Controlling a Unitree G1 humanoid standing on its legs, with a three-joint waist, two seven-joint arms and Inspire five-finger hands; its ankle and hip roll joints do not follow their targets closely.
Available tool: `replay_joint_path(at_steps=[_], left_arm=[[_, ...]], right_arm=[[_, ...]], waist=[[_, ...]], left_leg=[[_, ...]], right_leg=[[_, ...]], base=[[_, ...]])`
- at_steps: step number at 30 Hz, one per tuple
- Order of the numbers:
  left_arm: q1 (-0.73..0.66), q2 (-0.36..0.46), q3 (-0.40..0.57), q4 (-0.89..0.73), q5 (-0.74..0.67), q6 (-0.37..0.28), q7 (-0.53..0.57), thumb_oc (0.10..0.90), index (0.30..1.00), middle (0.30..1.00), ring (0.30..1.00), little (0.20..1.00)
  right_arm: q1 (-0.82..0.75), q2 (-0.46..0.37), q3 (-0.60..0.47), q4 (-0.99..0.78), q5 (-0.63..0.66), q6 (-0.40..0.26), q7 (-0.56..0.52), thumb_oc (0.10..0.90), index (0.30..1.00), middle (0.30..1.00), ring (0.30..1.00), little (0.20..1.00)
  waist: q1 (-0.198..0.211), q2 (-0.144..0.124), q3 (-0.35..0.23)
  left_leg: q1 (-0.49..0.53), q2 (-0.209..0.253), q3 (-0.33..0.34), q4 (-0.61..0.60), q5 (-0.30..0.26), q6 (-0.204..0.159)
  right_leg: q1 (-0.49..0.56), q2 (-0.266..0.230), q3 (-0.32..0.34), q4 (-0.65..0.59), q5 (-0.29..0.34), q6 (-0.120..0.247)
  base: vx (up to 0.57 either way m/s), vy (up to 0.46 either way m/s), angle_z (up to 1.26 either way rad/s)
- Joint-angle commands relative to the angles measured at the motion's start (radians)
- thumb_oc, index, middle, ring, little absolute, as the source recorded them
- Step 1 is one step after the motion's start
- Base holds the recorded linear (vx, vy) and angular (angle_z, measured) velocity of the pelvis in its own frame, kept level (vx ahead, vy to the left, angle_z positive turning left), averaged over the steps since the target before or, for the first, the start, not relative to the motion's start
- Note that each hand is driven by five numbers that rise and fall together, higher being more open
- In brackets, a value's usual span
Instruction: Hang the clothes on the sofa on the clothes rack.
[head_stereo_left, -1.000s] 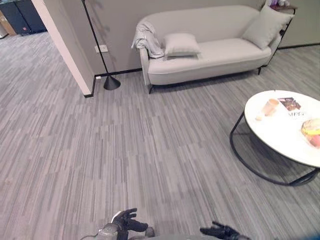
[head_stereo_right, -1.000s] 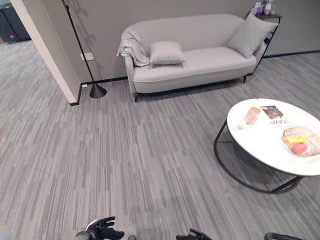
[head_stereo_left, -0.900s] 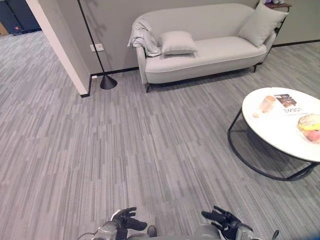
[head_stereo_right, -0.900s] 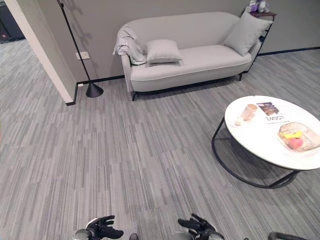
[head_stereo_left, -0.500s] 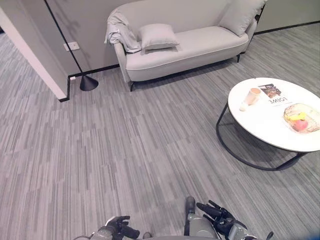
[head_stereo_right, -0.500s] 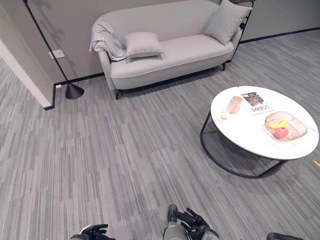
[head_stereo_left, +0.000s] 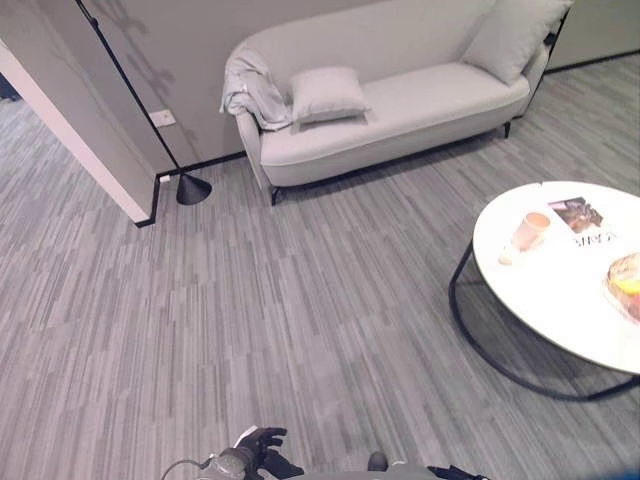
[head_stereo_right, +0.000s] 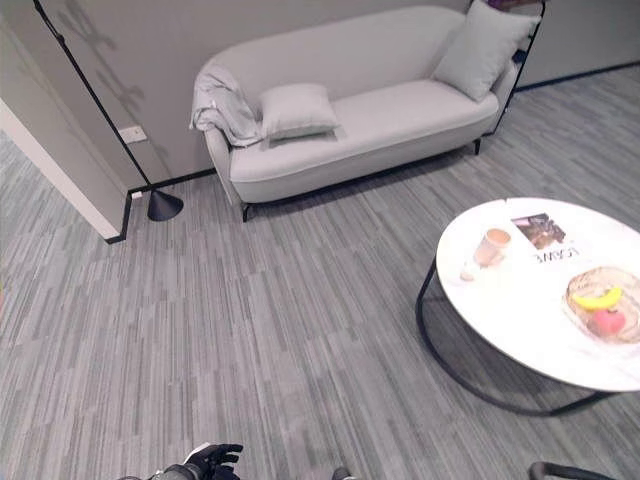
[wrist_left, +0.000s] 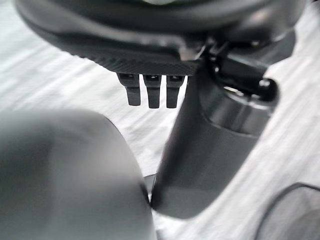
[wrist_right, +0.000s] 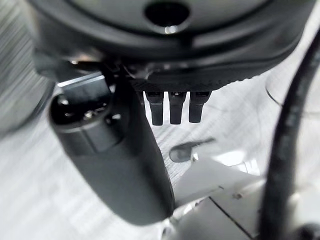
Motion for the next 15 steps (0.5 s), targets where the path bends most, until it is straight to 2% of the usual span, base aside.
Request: replay_joint_path(at_steps=[1,2,3,4,5,6,7,8,9,10,12,13,14,15], left_arm=[[0.001,0.025,-0.029,-0.038,-0.027,0.000,0.018,0.800,0.900,0.900,0.900,0.900],[0.013,0.039,0.019,-0.018,-0.060,-0.003,0.025,0.800,0.900,0.900,0.900,0.900],[0.021,0.043,0.054,0.008,-0.080,0.001,0.024,0.800,0.900,0.900,0.900,0.900],[0.021,0.043,0.054,0.008,-0.080,0.001,0.024,0.800,0.900,0.900,0.900,0.900],[0.031,0.044,0.081,0.034,-0.093,0.003,0.022,0.800,0.900,0.900,0.900,0.900],[0.047,0.041,0.113,0.073,-0.107,0.011,0.017,0.800,0.900,0.900,0.900,0.900],[0.054,0.041,0.133,0.091,-0.116,0.014,0.017,0.800,0.900,0.900,0.900,0.900],[0.084,0.045,0.180,0.128,-0.151,0.029,0.012,0.800,0.900,0.900,0.900,0.900],[0.105,0.045,0.210,0.145,-0.161,0.037,0.013,0.800,0.900,0.900,0.900,0.900],[0.128,0.045,0.242,0.161,-0.167,0.042,0.012,0.800,0.900,0.900,0.900,0.900],[0.166,0.047,0.271,0.186,-0.150,0.048,0.016,0.800,0.900,0.900,0.900,0.900],[0.167,0.048,0.270,0.185,-0.150,0.047,0.016,0.800,0.900,0.900,0.900,0.900],[0.179,0.043,0.261,0.191,-0.121,0.049,0.004,0.800,0.900,0.900,0.900,0.900],[0.180,0.044,0.249,0.184,-0.101,0.046,0.002,0.800,0.900,0.900,0.900,0.900]], right_arm=[[-0.102,-0.017,0.017,-0.022,-0.161,-0.040,-0.009,0.800,0.900,0.900,0.900,0.900],[-0.108,-0.018,0.039,-0.047,-0.179,-0.045,0.007,0.800,0.900,0.900,0.900,0.900],[-0.112,-0.013,0.052,-0.061,-0.179,-0.048,0.016,0.800,0.900,0.900,0.900,0.900],[-0.112,-0.013,0.053,-0.061,-0.179,-0.048,0.016,0.800,0.900,0.900,0.900,0.900],[-0.112,-0.005,0.063,-0.072,-0.184,-0.052,0.021,0.800,0.900,0.900,0.900,0.900],[-0.114,0.015,0.076,-0.075,-0.185,-0.057,0.025,0.800,0.900,0.900,0.900,0.900],[-0.113,0.033,0.080,-0.082,-0.181,-0.055,0.028,0.800,0.900,0.900,0.900,0.900],[-0.102,0.066,0.092,-0.091,-0.182,-0.050,0.030,0.800,0.900,0.900,0.900,0.900],[-0.093,0.084,0.097,-0.094,-0.188,-0.048,0.033,0.800,0.900,0.900,0.900,0.900],[-0.079,0.103,0.106,-0.099,-0.202,-0.044,0.041,0.800,0.900,0.900,0.900,0.900],[-0.041,0.135,0.121,-0.109,-0.234,-0.041,0.053,0.800,0.900,0.900,0.900,0.900],[-0.040,0.136,0.122,-0.109,-0.234,-0.041,0.053,0.800,0.900,0.900,0.900,0.900],[0.005,0.153,0.109,-0.096,-0.230,-0.036,0.069,0.800,0.900,0.900,0.900,0.900],[0.018,0.151,0.099,-0.090,-0.222,-0.038,0.073,0.800,0.900,0.900,0.900,0.900]], waist=[[0.084,-0.016,0.067],[0.118,-0.025,0.058],[0.139,-0.024,0.046],[0.139,-0.026,0.044],[0.159,-0.015,0.038],[0.194,-0.006,0.036],[0.213,-0.006,0.031],[0.246,-0.015,0.027],[0.259,-0.014,0.018],[0.273,-0.013,0.009],[0.291,-0.042,-0.026],[0.290,-0.044,-0.027],[0.283,-0.076,-0.063],[0.278,-0.091,-0.069]], left_leg=[[-0.015,-0.091,0.092,-0.237,0.029,0.079],[-0.073,-0.145,0.107,-0.374,-0.001,0.090],[-0.095,-0.175,0.110,-0.483,0.011,0.096],[-0.094,-0.178,0.110,-0.490,0.016,0.097],[-0.107,-0.206,0.095,-0.596,0.060,0.096],[-0.163,-0.229,0.076,-0.706,0.115,0.083],[-0.178,-0.238,0.059,-0.777,0.151,0.077],[-0.246,-0.246,0.050,-0.809,0.179,0.065],[-0.257,-0.238,0.059,-0.796,0.190,0.066],[-0.238,-0.226,0.066,-0.773,0.203,0.083],[-0.224,-0.249,0.043,-0.715,0.196,0.117],[-0.225,-0.252,0.043,-0.713,0.195,0.117],[-0.183,-0.282,0.051,-0.705,0.172,0.143],[-0.150,-0.302,0.065,-0.711,0.155,0.156]], right_leg=[[-0.034,-0.111,0.045,-0.054,0.110,0.138],[0.008,-0.110,0.043,-0.077,0.089,0.152],[0.038,-0.096,0.048,-0.090,0.075,0.158],[0.036,-0.098,0.047,-0.090,0.076,0.159],[0.060,-0.076,0.059,-0.091,0.057,0.159],[0.108,-0.050,0.078,-0.091,0.019,0.157],[0.137,-0.044,0.098,-0.091,0.004,0.154],[0.189,-0.038,0.128,-0.091,-0.036,0.147],[0.223,-0.037,0.140,-0.091,-0.051,0.148],[0.250,-0.037,0.160,-0.079,-0.069,0.151],[0.279,-0.077,0.175,-0.045,-0.079,0.171],[0.280,-0.079,0.174,-0.045,-0.080,0.171],[0.248,-0.129,0.164,0.046,-0.011,0.207],[0.232,-0.157,0.161,0.123,0.075,0.236]], base=[[0.51,-0.067,0.10],[0.53,-0.045,0.07],[0.41,-0.032,-0.09],[0.32,-0.006,0.01],[0.42,-0.007,0.04],[0.57,-0.019,0.00],[0.75,-0.014,-0.07],[0.70,0.033,-0.23],[0.75,0.081,-0.44],[0.63,0.128,-0.88],[0.56,0.130,-0.88],[0.58,0.187,-0.46],[0.54,0.203,-0.36],[0.66,0.281,-0.11]])
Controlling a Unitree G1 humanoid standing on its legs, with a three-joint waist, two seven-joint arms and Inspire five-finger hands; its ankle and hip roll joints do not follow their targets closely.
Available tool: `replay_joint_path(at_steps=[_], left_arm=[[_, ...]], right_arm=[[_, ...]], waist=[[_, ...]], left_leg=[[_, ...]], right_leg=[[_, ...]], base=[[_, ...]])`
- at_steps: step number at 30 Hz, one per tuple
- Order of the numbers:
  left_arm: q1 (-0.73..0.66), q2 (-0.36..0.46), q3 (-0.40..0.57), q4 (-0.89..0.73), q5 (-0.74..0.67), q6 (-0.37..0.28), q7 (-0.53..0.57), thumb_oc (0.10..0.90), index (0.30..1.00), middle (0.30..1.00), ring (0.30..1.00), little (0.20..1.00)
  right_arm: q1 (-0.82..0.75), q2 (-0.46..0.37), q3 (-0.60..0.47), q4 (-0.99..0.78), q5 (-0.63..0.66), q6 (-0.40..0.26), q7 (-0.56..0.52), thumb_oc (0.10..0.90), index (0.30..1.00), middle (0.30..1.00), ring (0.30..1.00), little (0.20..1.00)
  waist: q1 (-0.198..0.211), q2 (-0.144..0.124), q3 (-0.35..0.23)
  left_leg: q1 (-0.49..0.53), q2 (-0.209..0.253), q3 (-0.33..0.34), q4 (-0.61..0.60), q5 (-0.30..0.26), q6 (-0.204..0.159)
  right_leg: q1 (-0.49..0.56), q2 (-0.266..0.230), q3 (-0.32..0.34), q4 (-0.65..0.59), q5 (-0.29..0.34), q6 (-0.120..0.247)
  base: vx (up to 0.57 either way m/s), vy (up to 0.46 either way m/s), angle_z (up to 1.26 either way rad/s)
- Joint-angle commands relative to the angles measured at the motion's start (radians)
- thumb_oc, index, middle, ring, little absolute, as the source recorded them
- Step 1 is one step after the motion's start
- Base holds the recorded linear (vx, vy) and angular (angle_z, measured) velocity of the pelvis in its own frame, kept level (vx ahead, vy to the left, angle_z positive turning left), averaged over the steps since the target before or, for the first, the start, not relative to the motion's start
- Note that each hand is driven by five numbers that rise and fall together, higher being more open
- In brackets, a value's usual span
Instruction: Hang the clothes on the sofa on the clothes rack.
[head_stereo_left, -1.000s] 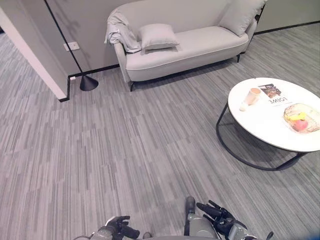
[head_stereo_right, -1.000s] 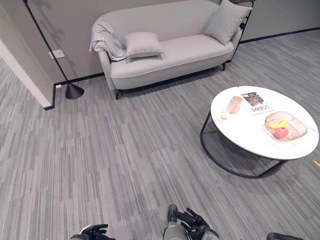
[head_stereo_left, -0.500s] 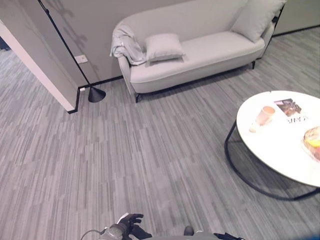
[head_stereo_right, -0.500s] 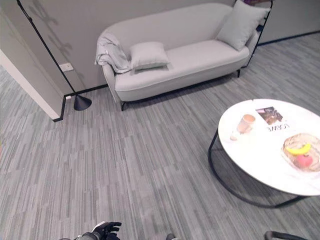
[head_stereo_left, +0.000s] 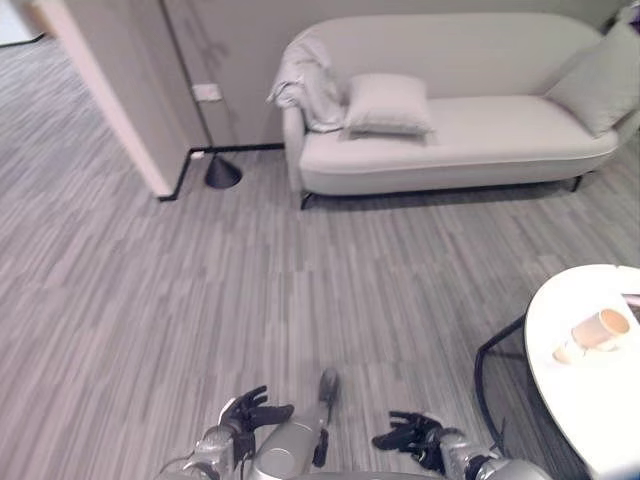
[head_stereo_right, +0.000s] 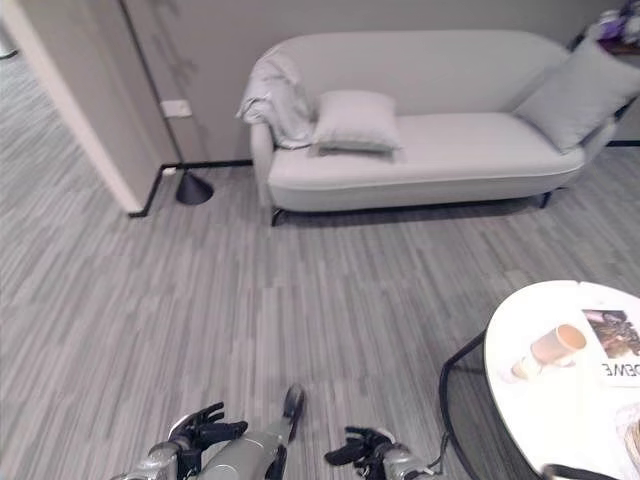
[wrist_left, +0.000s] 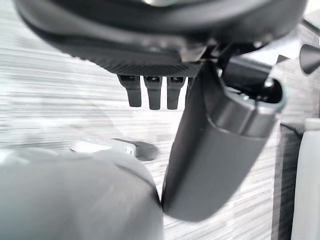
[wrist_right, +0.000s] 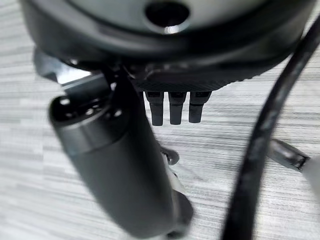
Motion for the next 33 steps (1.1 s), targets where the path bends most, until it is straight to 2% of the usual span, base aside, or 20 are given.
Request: replay_joint_path(at_steps=[1,4,6,7,8,11,12,13,14,18,20,22,24,25,26,28,29,31,32,33], left_arm=[[0.160,0.009,-0.120,0.120,0.111,0.064,0.010,0.800,0.900,0.900,0.900,0.900],[0.131,0.023,-0.196,0.077,0.184,0.053,0.038,0.800,0.900,0.900,0.900,0.900],[0.119,0.029,-0.214,0.070,0.201,0.058,0.038,0.800,0.900,0.900,0.900,0.900],[0.081,0.034,-0.252,0.060,0.226,0.062,0.041,0.800,0.900,0.900,0.900,0.900],[0.064,0.034,-0.266,0.054,0.227,0.059,0.042,0.800,0.900,0.900,0.900,0.900],[0.045,0.038,-0.270,0.026,0.203,0.047,0.042,0.800,0.900,0.900,0.900,0.900],[0.020,0.033,-0.273,-0.005,0.171,0.035,0.054,0.800,0.900,0.900,0.900,0.900],[0.020,0.034,-0.272,-0.005,0.171,0.035,0.054,0.800,0.900,0.900,0.900,0.900],[-0.009,0.016,-0.292,-0.015,0.175,0.024,0.067,0.800,0.900,0.900,0.900,0.900],[-0.030,-0.030,-0.350,0.005,0.242,0.018,0.056,0.800,0.900,0.900,0.900,0.900],[0.001,-0.044,-0.333,0.030,0.221,0.026,0.053,0.800,0.900,0.900,0.900,0.900],[0.010,-0.039,-0.322,0.032,0.216,0.027,0.051,0.800,0.900,0.900,0.900,0.900],[0.018,-0.015,-0.284,0.035,0.194,0.030,0.063,0.800,0.900,0.900,0.900,0.900],[0.018,-0.014,-0.284,0.035,0.194,0.030,0.063,0.800,0.900,0.900,0.900,0.900],[0.021,0.009,-0.254,0.024,0.154,0.023,0.070,0.800,0.900,0.900,0.900,0.900],[0.021,0.009,-0.254,0.023,0.154,0.023,0.070,0.800,0.900,0.900,0.900,0.900],[0.006,0.021,-0.241,-0.004,0.121,0.012,0.085,0.800,0.900,0.900,0.900,0.900],[-0.001,0.018,-0.246,-0.018,0.116,0.010,0.090,0.800,0.900,0.900,0.900,0.900],[-0.003,0.012,-0.268,-0.041,0.144,0.005,0.109,0.800,0.900,0.900,0.900,0.900],[0.003,0.012,-0.266,-0.049,0.130,-0.001,0.111,0.800,0.900,0.900,0.900,0.900]], right_arm=[[0.040,-0.041,-0.049,-0.028,-0.024,-0.006,0.033,0.800,0.900,0.900,0.900,0.900],[0.026,-0.075,-0.072,-0.046,-0.025,-0.014,0.003,0.800,0.900,0.900,0.900,0.900],[0.021,-0.081,-0.076,-0.058,-0.034,-0.013,-0.007,0.800,0.900,0.900,0.900,0.900],[0.004,-0.085,-0.079,-0.091,-0.039,-0.020,-0.028,0.800,0.900,0.900,0.900,0.900],[0.002,-0.085,-0.074,-0.115,-0.039,-0.023,-0.034,0.800,0.900,0.900,0.900,0.900],[0.003,-0.091,-0.069,-0.147,-0.036,-0.024,-0.034,0.800,0.900,0.900,0.900,0.900],[-0.002,-0.094,-0.061,-0.172,-0.029,-0.025,-0.039,0.800,0.900,0.900,0.900,0.900],[-0.001,-0.094,-0.060,-0.173,-0.029,-0.024,-0.039,0.800,0.900,0.900,0.900,0.900],[-0.004,-0.096,-0.043,-0.206,-0.027,-0.027,-0.045,0.800,0.900,0.900,0.900,0.900],[0.001,-0.103,-0.035,-0.228,-0.040,-0.021,-0.034,0.800,0.900,0.900,0.900,0.900],[0.007,-0.104,-0.019,-0.208,-0.041,-0.012,-0.018,0.800,0.900,0.900,0.900,0.900],[0.010,-0.105,-0.016,-0.207,-0.033,-0.014,-0.011,0.800,0.900,0.900,0.900,0.900],[0.004,-0.119,-0.019,-0.228,-0.003,-0.024,-0.009,0.800,0.900,0.900,0.900,0.900],[0.004,-0.118,-0.019,-0.228,-0.003,-0.024,-0.009,0.800,0.900,0.900,0.900,0.900],[0.003,-0.129,-0.024,-0.250,0.002,-0.031,-0.008,0.800,0.900,0.900,0.900,0.900],[0.003,-0.129,-0.024,-0.250,0.002,-0.030,-0.008,0.800,0.900,0.900,0.900,0.900],[-0.020,-0.144,-0.032,-0.259,-0.003,-0.034,-0.026,0.800,0.900,0.900,0.900,0.900],[-0.038,-0.152,-0.028,-0.257,-0.011,-0.035,-0.041,0.800,0.900,0.900,0.900,0.900],[-0.065,-0.168,-0.022,-0.277,-0.029,-0.037,-0.075,0.800,0.900,0.900,0.900,0.900],[-0.064,-0.175,-0.022,-0.303,-0.027,-0.045,-0.085,0.800,0.900,0.900,0.900,0.900]], waist=[[0.031,0.002,-0.043],[-0.021,0.060,-0.031],[-0.044,0.080,-0.021],[-0.101,0.121,-0.001],[-0.132,0.128,0.007],[-0.169,0.135,0.021],[-0.204,0.116,0.026],[-0.205,0.120,0.030],[-0.247,0.099,0.049],[-0.297,0.088,0.046],[-0.298,0.090,0.026],[-0.291,0.093,0.019],[-0.273,0.092,0.016],[-0.276,0.088,0.014],[-0.252,0.060,0.025],[-0.252,0.062,0.025],[-0.223,0.026,0.057],[-0.205,0.021,0.073],[-0.172,0.008,0.086],[-0.163,0.016,0.085]], left_leg=[[0.068,-0.013,-0.040,-0.022,-0.054,-0.029],[0.188,-0.030,-0.066,-0.055,-0.111,0.018],[0.234,-0.032,-0.076,-0.072,-0.127,0.030],[0.317,-0.010,-0.114,-0.098,-0.163,0.035],[0.362,-0.005,-0.140,-0.105,-0.182,0.028],[0.411,0.005,-0.174,-0.110,-0.212,0.015],[0.462,0.000,-0.214,-0.116,-0.252,-0.003],[0.468,0.005,-0.216,-0.117,-0.256,-0.005],[0.537,0.010,-0.259,-0.119,-0.314,-0.024],[0.624,0.052,-0.320,-0.119,-0.386,-0.046],[0.652,0.114,-0.325,-0.085,-0.343,-0.070],[0.628,0.126,-0.329,-0.037,-0.307,-0.077],[0.521,0.142,-0.314,0.196,-0.152,-0.137],[0.518,0.138,-0.316,0.195,-0.148,-0.137],[0.440,0.150,-0.272,0.377,-0.077,-0.140],[0.436,0.152,-0.273,0.386,-0.082,-0.140],[0.313,0.176,-0.201,0.586,-0.051,-0.115],[0.255,0.193,-0.159,0.635,-0.090,-0.102],[0.142,0.165,-0.078,0.600,-0.163,-0.088],[0.118,0.144,-0.071,0.542,-0.183,-0.087]], right_leg=[[-0.147,-0.115,0.025,0.161,0.361,0.117],[-0.256,-0.172,-0.016,0.464,0.556,0.137],[-0.298,-0.194,-0.039,0.544,0.540,0.128],[-0.409,-0.183,-0.070,0.620,0.394,0.076],[-0.459,-0.147,-0.073,0.583,0.320,0.053],[-0.512,-0.099,-0.075,0.469,0.296,0.050],[-0.561,-0.083,-0.071,0.236,0.320,0.063],[-0.550,-0.078,-0.075,0.227,0.322,0.062],[-0.598,-0.031,0.014,-0.007,0.399,0.090],[-0.662,-0.005,0.146,-0.143,0.472,0.128],[-0.638,0.020,0.152,-0.090,0.494,0.097],[-0.618,0.031,0.149,-0.095,0.493,0.087],[-0.522,0.039,0.111,-0.145,0.465,0.062],[-0.524,0.034,0.110,-0.145,0.466,0.063],[-0.460,0.031,0.100,-0.153,0.432,0.034],[-0.460,0.034,0.100,-0.153,0.432,0.034],[-0.407,0.018,0.091,-0.153,0.400,0.008],[-0.389,0.017,0.087,-0.153,0.381,0.001],[-0.346,0.002,0.085,-0.153,0.348,0.003],[-0.341,0.004,0.080,-0.153,0.328,0.008]], base=[[0.46,0.245,-0.17],[0.44,0.300,0.00],[0.36,0.183,0.55],[0.46,0.067,0.58],[0.47,0.067,0.37],[0.42,-0.130,0.67],[0.33,-0.153,0.56],[0.71,-0.312,0.43],[0.53,-0.209,0.34],[0.52,-0.183,0.65],[0.66,-0.317,0.89],[0.37,-0.180,0.86],[0.48,-0.232,0.39],[0.55,-0.330,0.25],[0.27,-0.187,0.49],[0.23,-0.196,0.36],[0.26,-0.278,0.04],[0.27,-0.201,0.10],[0.31,-0.044,-0.02],[0.43,-0.039,-0.06]])
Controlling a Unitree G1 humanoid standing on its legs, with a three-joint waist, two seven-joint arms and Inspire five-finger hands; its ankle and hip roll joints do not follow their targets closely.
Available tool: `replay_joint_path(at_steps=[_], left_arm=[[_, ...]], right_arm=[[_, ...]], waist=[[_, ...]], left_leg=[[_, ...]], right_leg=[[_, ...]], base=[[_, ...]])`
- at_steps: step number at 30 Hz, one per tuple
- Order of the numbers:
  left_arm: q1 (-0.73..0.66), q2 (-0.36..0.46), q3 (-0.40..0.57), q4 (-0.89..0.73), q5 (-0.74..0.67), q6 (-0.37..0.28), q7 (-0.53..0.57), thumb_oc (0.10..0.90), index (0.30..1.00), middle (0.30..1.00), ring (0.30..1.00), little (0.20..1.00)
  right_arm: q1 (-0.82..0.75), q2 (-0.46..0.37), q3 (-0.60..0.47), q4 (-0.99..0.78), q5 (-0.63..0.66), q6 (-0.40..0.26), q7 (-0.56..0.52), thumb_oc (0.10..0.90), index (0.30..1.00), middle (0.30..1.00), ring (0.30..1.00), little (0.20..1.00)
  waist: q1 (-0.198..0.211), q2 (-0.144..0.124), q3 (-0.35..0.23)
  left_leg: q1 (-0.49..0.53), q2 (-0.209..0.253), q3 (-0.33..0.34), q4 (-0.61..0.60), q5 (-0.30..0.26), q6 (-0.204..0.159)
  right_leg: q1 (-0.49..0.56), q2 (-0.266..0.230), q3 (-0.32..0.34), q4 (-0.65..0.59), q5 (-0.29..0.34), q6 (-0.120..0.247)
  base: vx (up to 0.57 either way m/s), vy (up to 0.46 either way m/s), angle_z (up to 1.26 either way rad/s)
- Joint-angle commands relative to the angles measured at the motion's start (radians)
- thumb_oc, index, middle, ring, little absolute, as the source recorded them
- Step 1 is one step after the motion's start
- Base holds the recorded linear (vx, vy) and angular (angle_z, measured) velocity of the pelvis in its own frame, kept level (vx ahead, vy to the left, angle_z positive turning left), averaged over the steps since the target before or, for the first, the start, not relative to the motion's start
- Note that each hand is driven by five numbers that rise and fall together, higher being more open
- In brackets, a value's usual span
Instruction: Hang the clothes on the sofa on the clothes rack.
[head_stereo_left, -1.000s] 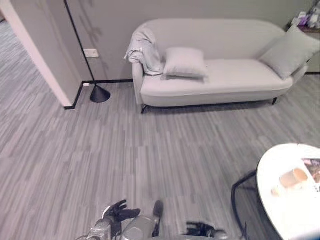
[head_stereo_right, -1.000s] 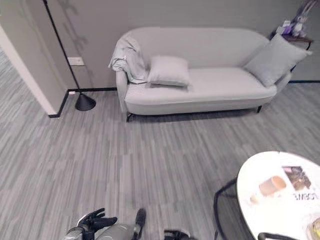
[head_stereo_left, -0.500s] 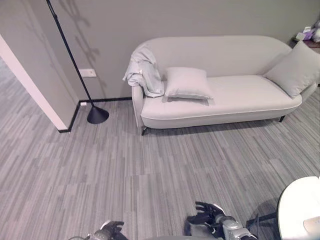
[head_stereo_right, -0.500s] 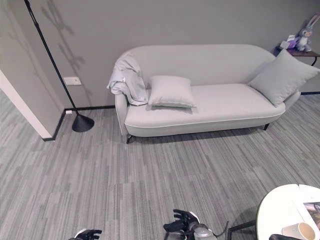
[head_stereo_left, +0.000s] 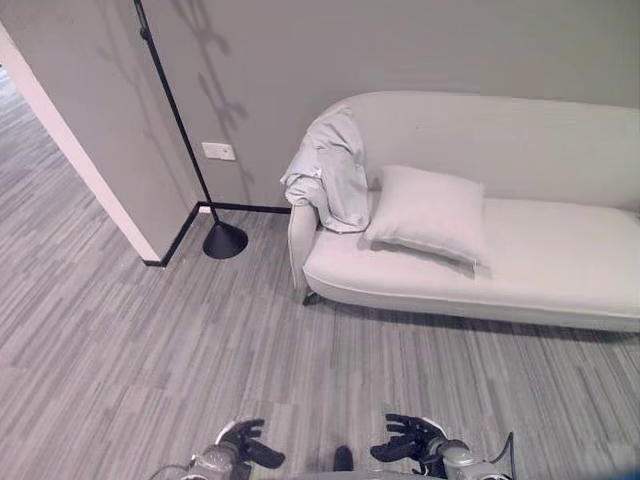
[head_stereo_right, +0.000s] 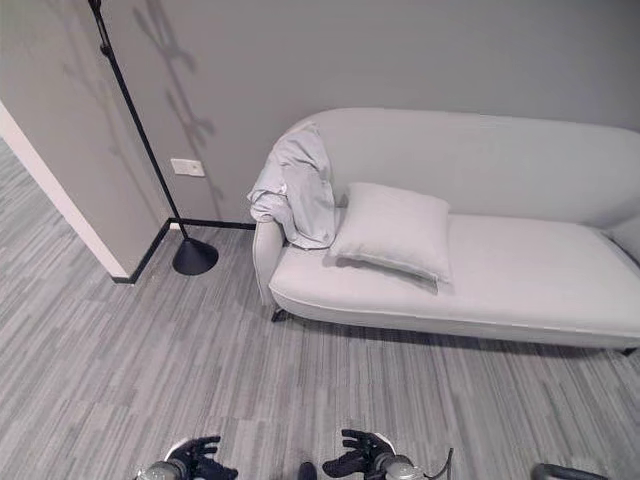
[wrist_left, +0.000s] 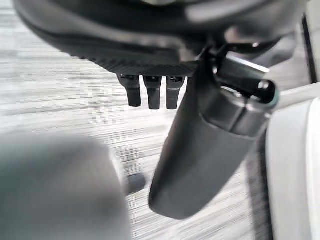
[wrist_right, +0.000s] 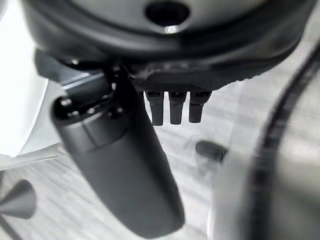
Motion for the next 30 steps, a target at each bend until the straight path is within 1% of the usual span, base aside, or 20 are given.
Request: replay_joint_path(at_steps=[1,2,3,4,5,7,8,9,11,13,15,17,19,20,22,23,25,26,27,30], left_arm=[[0.040,-0.023,-0.066,-0.002,-0.008,-0.028,0.034,0.800,0.900,0.900,0.900,0.900],[0.055,-0.025,-0.049,0.000,-0.030,-0.029,0.035,0.800,0.900,0.900,0.900,0.900],[0.068,-0.029,-0.035,0.007,-0.039,-0.025,0.035,0.800,0.900,0.900,0.900,0.900],[0.068,-0.029,-0.035,0.007,-0.039,-0.025,0.035,0.800,0.900,0.900,0.900,0.900],[0.099,-0.047,0.019,0.052,-0.084,-0.002,0.053,0.800,0.900,0.900,0.900,0.900],[0.108,-0.053,0.036,0.068,-0.106,0.004,0.050,0.800,0.900,0.900,0.900,0.900],[0.126,-0.049,0.062,0.084,-0.123,0.011,0.039,0.800,0.900,0.900,0.900,0.900],[0.149,-0.046,0.091,0.102,-0.131,0.015,0.036,0.800,0.900,0.900,0.900,0.900],[0.168,-0.032,0.107,0.115,-0.107,0.016,0.046,0.800,0.900,0.900,0.900,0.900],[0.174,-0.018,0.112,0.118,-0.081,0.019,0.040,0.800,0.900,0.900,0.900,0.900],[0.174,-0.008,0.096,0.094,-0.044,0.017,0.039,0.800,0.900,0.900,0.900,0.900],[0.154,0.007,0.036,0.042,0.031,0.008,0.053,0.800,0.900,0.900,0.900,0.900],[0.130,0.016,-0.028,0.010,0.085,0.004,0.052,0.800,0.900,0.900,0.900,0.900],[0.120,0.023,-0.062,-0.007,0.115,0.003,0.050,0.800,0.900,0.900,0.900,0.900],[0.102,0.033,-0.087,-0.032,0.127,-0.002,0.045,0.800,0.900,0.900,0.900,0.900],[0.092,0.037,-0.094,-0.048,0.125,-0.006,0.048,0.800,0.900,0.900,0.900,0.900],[0.068,0.033,-0.107,-0.072,0.120,-0.018,0.052,0.800,0.900,0.900,0.900,0.900],[0.055,0.034,-0.128,-0.079,0.125,-0.022,0.053,0.800,0.900,0.900,0.900,0.900],[0.037,0.030,-0.134,-0.076,0.145,-0.031,0.058,0.800,0.900,0.900,0.900,0.900],[0.050,0.012,-0.139,-0.044,0.165,-0.033,0.087,0.800,0.900,0.900,0.900,0.900]], right_arm=[[-0.043,-0.067,-0.019,-0.101,0.011,-0.058,-0.049,0.800,0.900,0.900,0.900,0.900],[-0.044,-0.079,-0.029,-0.127,0.006,-0.063,-0.064,0.800,0.900,0.900,0.900,0.900],[-0.044,-0.086,-0.034,-0.147,-0.019,-0.066,-0.082,0.800,0.900,0.900,0.900,0.900],[-0.044,-0.086,-0.034,-0.147,-0.019,-0.066,-0.082,0.800,0.900,0.900,0.900,0.900],[-0.077,-0.118,-0.046,-0.196,-0.161,-0.054,-0.175,0.800,0.900,0.900,0.900,0.900],[-0.091,-0.128,-0.051,-0.218,-0.199,-0.045,-0.195,0.800,0.900,0.900,0.900,0.900],[-0.102,-0.135,-0.056,-0.239,-0.206,-0.044,-0.185,0.800,0.900,0.900,0.900,0.900],[-0.101,-0.137,-0.073,-0.249,-0.209,-0.055,-0.198,0.800,0.900,0.900,0.900,0.900],[-0.088,-0.135,-0.083,-0.265,-0.232,-0.045,-0.201,0.800,0.900,0.900,0.900,0.900],[-0.078,-0.127,-0.103,-0.266,-0.235,-0.045,-0.200,0.800,0.900,0.900,0.900,0.900],[-0.073,-0.136,-0.128,-0.273,-0.242,-0.042,-0.215,0.800,0.900,0.900,0.900,0.900],[-0.105,-0.168,-0.151,-0.287,-0.277,-0.044,-0.252,0.800,0.900,0.900,0.900,0.900],[-0.123,-0.187,-0.162,-0.305,-0.319,-0.050,-0.291,0.800,0.900,0.900,0.900,0.900],[-0.134,-0.201,-0.164,-0.314,-0.348,-0.047,-0.309,0.800,0.900,0.900,0.900,0.900],[-0.135,-0.236,-0.173,-0.337,-0.393,-0.049,-0.337,0.800,0.900,0.900,0.900,0.900],[-0.136,-0.256,-0.176,-0.356,-0.414,-0.049,-0.347,0.800,0.900,0.900,0.900,0.900],[-0.134,-0.293,-0.195,-0.383,-0.444,-0.042,-0.376,0.800,0.900,0.900,0.900,0.900],[-0.139,-0.318,-0.197,-0.408,-0.455,-0.040,-0.387,0.800,0.900,0.900,0.900,0.900],[-0.123,-0.329,-0.223,-0.389,-0.454,-0.042,-0.401,0.800,0.900,0.900,0.900,0.900],[-0.141,-0.319,-0.223,-0.363,-0.452,-0.048,-0.429,0.800,0.900,0.900,0.900,0.900]], waist=[[0.034,0.037,0.032],[0.048,0.041,0.026],[0.061,0.057,0.021],[0.061,0.056,0.020],[0.108,0.085,0.012],[0.122,0.084,0.010],[0.127,0.086,-0.003],[0.131,0.094,-0.023],[0.142,0.067,-0.048],[0.151,0.036,-0.070],[0.142,0.032,-0.073],[0.115,0.054,-0.052],[0.095,0.088,-0.039],[0.083,0.106,-0.037],[0.059,0.107,-0.025],[0.047,0.105,-0.022],[0.025,0.088,-0.017],[0.017,0.077,-0.012],[0.015,0.067,-0.014],[0.031,0.052,-0.040]], left_leg=[[0.010,-0.056,0.080,-0.445,0.113,0.041],[-0.004,-0.072,0.104,-0.578,0.110,0.045],[-0.016,-0.069,0.126,-0.715,0.141,0.040],[-0.014,-0.071,0.126,-0.725,0.148,0.040],[-0.071,-0.053,0.184,-1.003,0.258,0.012],[-0.089,-0.063,0.176,-1.019,0.266,0.010],[-0.070,-0.072,0.147,-1.024,0.262,0.014],[-0.042,-0.076,0.125,-1.024,0.301,0.022],[-0.007,-0.103,0.109,-1.008,0.307,0.033],[0.051,-0.135,0.113,-1.014,0.272,0.052],[0.112,-0.162,0.107,-1.024,0.238,0.076],[0.167,-0.174,0.082,-1.024,0.201,0.106],[0.203,-0.153,0.060,-1.024,0.183,0.120],[0.225,-0.138,0.042,-1.024,0.169,0.122],[0.258,-0.142,0.013,-1.024,0.148,0.119],[0.267,-0.143,-0.013,-1.024,0.144,0.112],[0.288,-0.151,-0.071,-1.024,0.125,0.093],[0.287,-0.153,-0.081,-1.024,0.119,0.086],[0.285,-0.157,-0.106,-1.024,0.106,0.085],[0.292,-0.144,-0.110,-1.024,0.089,0.074]], right_leg=[[0.031,-0.092,0.025,0.002,-0.029,0.207],[0.054,-0.089,0.015,0.002,-0.049,0.214],[0.083,-0.075,0.007,0.002,-0.075,0.218],[0.081,-0.077,0.007,0.002,-0.074,0.218],[0.157,-0.046,-0.007,0.002,-0.142,0.208],[0.181,-0.048,-0.008,0.002,-0.155,0.209],[0.197,-0.048,-0.006,0.002,-0.159,0.214],[0.230,-0.043,-0.006,0.002,-0.177,0.218],[0.260,-0.078,-0.009,0.033,-0.190,0.225],[0.241,-0.131,-0.021,0.142,-0.156,0.264],[0.176,-0.166,-0.033,0.331,-0.057,0.301],[0.076,-0.196,-0.037,0.555,0.067,0.320],[-0.011,-0.206,-0.061,0.702,0.092,0.316],[-0.056,-0.211,-0.073,0.737,0.067,0.300],[-0.115,-0.215,-0.073,0.716,0.004,0.285],[-0.132,-0.194,-0.057,0.643,-0.015,0.278],[-0.126,-0.147,0.003,0.364,-0.039,0.278],[-0.131,-0.138,0.029,0.255,-0.028,0.281],[-0.079,-0.133,0.058,0.138,-0.036,0.284],[-0.018,-0.124,0.048,0.060,-0.013,0.277]], base=[[0.36,0.055,0.12],[0.41,0.079,0.09],[0.29,0.065,0.09],[0.58,0.125,0.26],[0.44,0.084,0.38],[0.41,0.085,0.41],[0.45,0.119,0.26],[0.47,0.124,-0.04],[0.49,0.127,-0.31],[0.42,0.151,-0.27],[0.33,0.193,0.00],[0.24,0.191,0.33],[0.23,0.134,0.37],[0.27,0.068,0.76],[0.25,-0.048,0.72],[0.29,-0.189,0.40],[0.25,-0.227,0.58],[0.15,-0.184,0.90],[0.13,-0.164,0.84],[0.17,-0.158,0.74]])
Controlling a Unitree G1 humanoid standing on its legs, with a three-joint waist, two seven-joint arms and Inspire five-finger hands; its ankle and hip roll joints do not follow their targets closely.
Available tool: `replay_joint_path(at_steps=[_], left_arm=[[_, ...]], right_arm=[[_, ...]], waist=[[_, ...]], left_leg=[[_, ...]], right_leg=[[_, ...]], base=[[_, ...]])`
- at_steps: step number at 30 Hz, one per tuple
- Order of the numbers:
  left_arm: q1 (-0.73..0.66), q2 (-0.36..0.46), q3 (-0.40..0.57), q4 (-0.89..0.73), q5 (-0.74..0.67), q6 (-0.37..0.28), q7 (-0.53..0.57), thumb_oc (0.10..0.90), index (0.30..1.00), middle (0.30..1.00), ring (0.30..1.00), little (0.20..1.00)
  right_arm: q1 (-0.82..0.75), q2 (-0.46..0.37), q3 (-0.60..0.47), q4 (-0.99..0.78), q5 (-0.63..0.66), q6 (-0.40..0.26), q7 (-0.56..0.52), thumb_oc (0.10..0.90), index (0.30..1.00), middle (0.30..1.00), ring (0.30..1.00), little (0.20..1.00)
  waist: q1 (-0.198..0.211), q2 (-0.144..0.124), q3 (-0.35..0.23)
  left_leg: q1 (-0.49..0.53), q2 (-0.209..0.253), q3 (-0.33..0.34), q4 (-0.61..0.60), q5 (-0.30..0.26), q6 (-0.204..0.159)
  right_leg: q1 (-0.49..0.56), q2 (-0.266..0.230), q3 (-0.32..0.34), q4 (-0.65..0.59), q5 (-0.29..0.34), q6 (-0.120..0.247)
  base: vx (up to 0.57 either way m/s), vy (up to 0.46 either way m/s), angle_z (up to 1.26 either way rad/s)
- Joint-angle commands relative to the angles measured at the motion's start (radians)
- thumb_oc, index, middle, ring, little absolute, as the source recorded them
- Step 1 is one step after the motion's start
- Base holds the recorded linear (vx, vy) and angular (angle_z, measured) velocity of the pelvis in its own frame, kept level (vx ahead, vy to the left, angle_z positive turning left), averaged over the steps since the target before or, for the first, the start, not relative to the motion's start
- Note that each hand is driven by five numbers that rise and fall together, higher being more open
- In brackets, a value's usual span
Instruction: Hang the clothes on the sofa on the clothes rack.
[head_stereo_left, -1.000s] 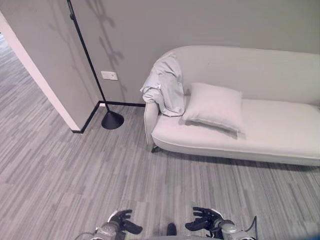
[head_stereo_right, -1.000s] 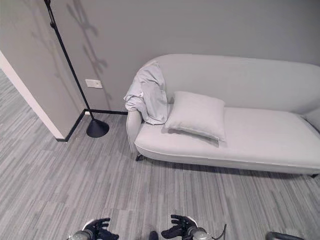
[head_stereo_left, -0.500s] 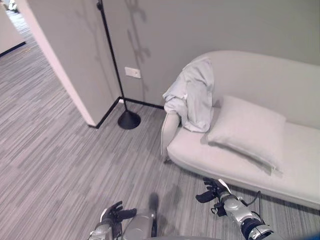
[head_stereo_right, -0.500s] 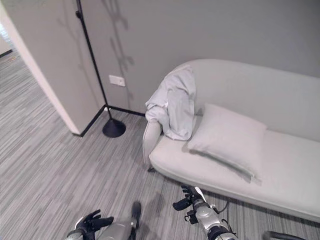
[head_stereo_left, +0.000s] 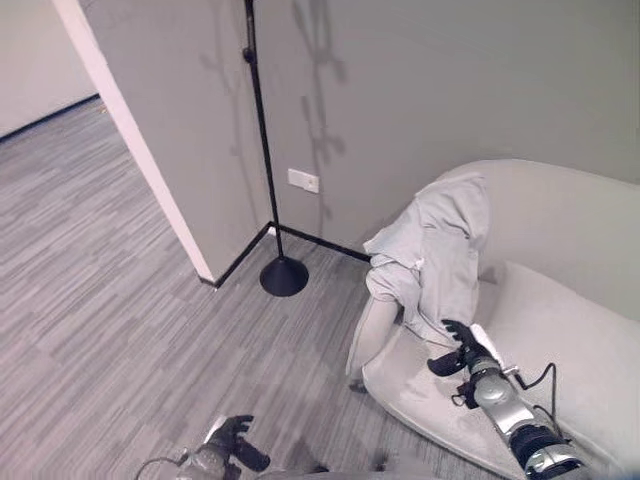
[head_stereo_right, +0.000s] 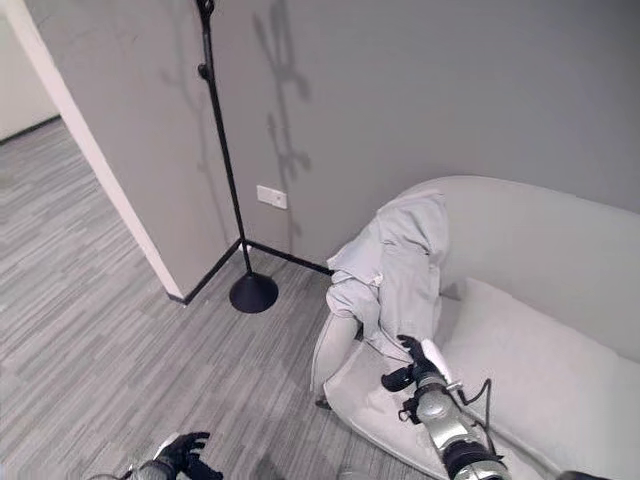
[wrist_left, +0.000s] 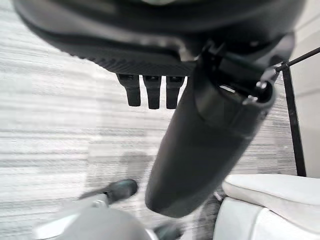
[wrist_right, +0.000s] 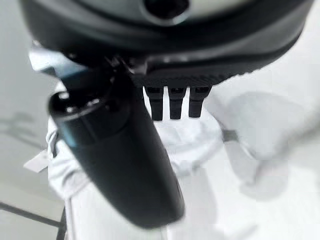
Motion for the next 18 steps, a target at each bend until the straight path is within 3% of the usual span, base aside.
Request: replay_joint_path(at_steps=[1,5,11,18], left_arm=[[-0.016,-0.011,-0.010,0.020,0.045,-0.043,0.035,0.800,0.900,0.900,0.900,0.900],[0.033,-0.060,0.016,0.075,0.005,-0.041,0.037,0.800,0.900,0.900,0.900,0.900],[0.068,-0.052,0.091,0.120,-0.060,-0.038,0.065,0.800,0.900,0.900,0.900,0.900],[0.098,-0.061,0.059,0.112,-0.051,-0.042,0.069,0.800,0.900,0.900,0.900,0.900]], right_arm=[[-0.087,-0.074,-0.036,-0.043,-0.018,-0.045,-0.090,0.800,0.900,0.900,0.900,0.900],[-0.099,-0.053,-0.020,0.028,-0.010,-0.055,-0.112,0.800,0.900,0.900,0.900,0.900],[-0.110,0.022,0.001,0.159,0.132,-0.091,-0.089,0.800,0.900,0.900,0.900,0.900],[-0.129,0.040,0.040,0.250,0.150,-0.102,-0.075,0.800,0.900,0.900,0.900,0.900]], waist=[[0.024,-0.018,-0.040],[0.046,-0.024,-0.055],[0.065,-0.024,-0.057],[0.079,-0.016,-0.048]], left_leg=[[-0.065,0.050,0.054,0.003,-0.031,-0.061],[-0.066,0.074,0.023,0.003,-0.032,-0.079],[-0.066,0.092,-0.016,0.003,-0.024,-0.102],[-0.082,0.099,-0.075,0.003,-0.014,-0.126]], right_leg=[[0.175,0.000,-0.005,-0.146,0.098,0.011],[0.208,0.019,-0.022,-0.200,0.103,-0.001],[0.230,0.038,-0.047,-0.200,0.076,-0.021],[0.240,0.046,-0.103,-0.200,0.053,-0.030]], base=[[0.14,-0.108,0.27],[0.12,-0.145,0.02],[0.08,-0.080,0.18],[0.05,-0.053,0.29]])
